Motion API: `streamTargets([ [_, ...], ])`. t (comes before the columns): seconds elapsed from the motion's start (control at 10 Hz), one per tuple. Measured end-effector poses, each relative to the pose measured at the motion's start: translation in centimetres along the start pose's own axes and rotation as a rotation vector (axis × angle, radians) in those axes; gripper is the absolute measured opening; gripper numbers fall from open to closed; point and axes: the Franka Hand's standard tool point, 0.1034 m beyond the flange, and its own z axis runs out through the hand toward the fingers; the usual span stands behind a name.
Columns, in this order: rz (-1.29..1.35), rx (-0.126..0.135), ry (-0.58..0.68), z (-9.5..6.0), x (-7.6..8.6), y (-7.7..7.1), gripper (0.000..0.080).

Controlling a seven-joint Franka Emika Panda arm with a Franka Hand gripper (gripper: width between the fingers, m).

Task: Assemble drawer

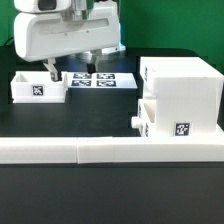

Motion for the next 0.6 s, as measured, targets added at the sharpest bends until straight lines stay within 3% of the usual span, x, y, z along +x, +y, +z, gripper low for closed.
streamTargets([
  [0.3,0.175,-0.003,0.007,0.1,-0.3,0.0,0.0649],
  [0.6,0.320,-0.018,-0.010,0.9,-4.7,-1.1,0.0649],
])
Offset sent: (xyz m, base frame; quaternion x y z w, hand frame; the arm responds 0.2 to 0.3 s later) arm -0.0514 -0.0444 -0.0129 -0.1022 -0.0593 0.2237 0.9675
